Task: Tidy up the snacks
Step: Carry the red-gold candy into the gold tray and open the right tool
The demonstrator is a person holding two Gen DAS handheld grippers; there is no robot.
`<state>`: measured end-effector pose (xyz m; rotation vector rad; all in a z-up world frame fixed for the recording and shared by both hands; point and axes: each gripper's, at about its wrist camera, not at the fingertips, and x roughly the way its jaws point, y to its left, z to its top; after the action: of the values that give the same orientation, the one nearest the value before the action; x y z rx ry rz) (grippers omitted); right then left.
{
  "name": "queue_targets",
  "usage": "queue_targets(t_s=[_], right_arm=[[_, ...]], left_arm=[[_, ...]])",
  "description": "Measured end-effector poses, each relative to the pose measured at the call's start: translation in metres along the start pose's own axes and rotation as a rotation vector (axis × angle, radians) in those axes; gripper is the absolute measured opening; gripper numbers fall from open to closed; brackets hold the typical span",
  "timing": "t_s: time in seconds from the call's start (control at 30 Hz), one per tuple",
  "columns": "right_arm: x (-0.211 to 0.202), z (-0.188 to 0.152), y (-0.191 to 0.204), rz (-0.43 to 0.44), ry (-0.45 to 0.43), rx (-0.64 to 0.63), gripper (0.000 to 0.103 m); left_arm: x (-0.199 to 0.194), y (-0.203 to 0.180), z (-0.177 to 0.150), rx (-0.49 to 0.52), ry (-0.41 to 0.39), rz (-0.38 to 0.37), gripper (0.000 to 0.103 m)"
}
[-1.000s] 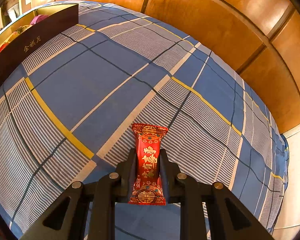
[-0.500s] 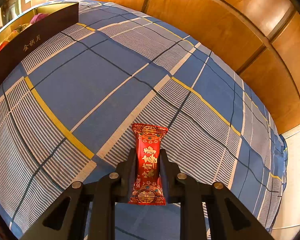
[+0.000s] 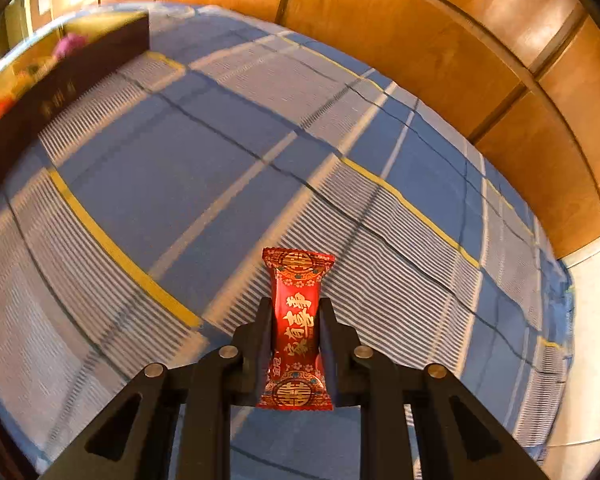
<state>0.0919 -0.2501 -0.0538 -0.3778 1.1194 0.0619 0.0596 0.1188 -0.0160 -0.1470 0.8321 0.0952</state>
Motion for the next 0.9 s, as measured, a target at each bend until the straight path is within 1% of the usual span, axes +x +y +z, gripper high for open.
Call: queue_targets(t_s=[0.07, 0.2, 0.27, 0.3, 0.37, 0.47, 0.53, 0.57, 0.6, 0.63, 0.7, 0.77, 0.8, 0.83, 0.9], right_arm=[[-0.015, 0.013, 0.010, 0.052, -0.045, 0.016, 0.021], [-0.044, 0.043, 0.041, 0.183, -0.132, 0.025, 0.021], [-0.061, 0.063, 0.066, 0.268, -0.185, 0.011, 0.021], [-0.066, 0.070, 0.075, 0.295, -0.201, 0.006, 0.021], [-0.079, 0.092, 0.101, 0.386, -0.239, -0.006, 0.021], [-0.086, 0.119, 0.135, 0.464, -0.265, -0.028, 0.021], [-0.085, 0.132, 0.155, 0.477, -0.269, -0.041, 0.021], [-0.081, 0.140, 0.168, 0.493, -0.257, -0.044, 0.022], [-0.081, 0.140, 0.168, 0.493, -0.257, -0.044, 0.022], [-0.075, 0.151, 0.185, 0.505, -0.242, -0.046, 0.023], [-0.061, 0.160, 0.204, 0.492, -0.211, -0.055, 0.024], [-0.049, 0.163, 0.216, 0.494, -0.177, -0.055, 0.026], [-0.049, 0.163, 0.216, 0.494, -0.177, -0.055, 0.031], [-0.043, 0.164, 0.220, 0.494, -0.160, -0.054, 0.033], [-0.040, 0.159, 0.220, 0.505, -0.161, -0.035, 0.035]], left_arm=[[-0.009, 0.000, 0.001, -0.009, -0.033, 0.013, 0.065], [-0.021, 0.002, 0.002, -0.021, -0.058, -0.003, 0.065], [-0.027, 0.001, 0.001, -0.011, -0.071, -0.001, 0.065], [-0.029, 0.001, 0.000, -0.008, -0.077, 0.001, 0.065], [-0.033, 0.001, -0.001, -0.003, -0.084, 0.000, 0.067], [-0.036, 0.002, -0.002, -0.009, -0.087, 0.003, 0.071], [-0.037, 0.002, -0.002, -0.006, -0.089, 0.016, 0.074], [-0.037, 0.002, -0.003, 0.000, -0.090, 0.020, 0.074], [-0.037, 0.003, -0.003, 0.001, -0.090, 0.024, 0.074], [-0.038, 0.003, -0.004, 0.001, -0.093, 0.030, 0.075], [-0.038, 0.004, -0.004, 0.004, -0.094, 0.040, 0.079], [-0.038, 0.006, -0.005, 0.003, -0.090, 0.050, 0.081], [-0.037, 0.007, -0.006, 0.001, -0.087, 0.051, 0.082], [-0.036, 0.008, -0.007, -0.002, -0.083, 0.054, 0.084], [-0.036, 0.009, -0.009, -0.005, -0.082, 0.067, 0.088]])
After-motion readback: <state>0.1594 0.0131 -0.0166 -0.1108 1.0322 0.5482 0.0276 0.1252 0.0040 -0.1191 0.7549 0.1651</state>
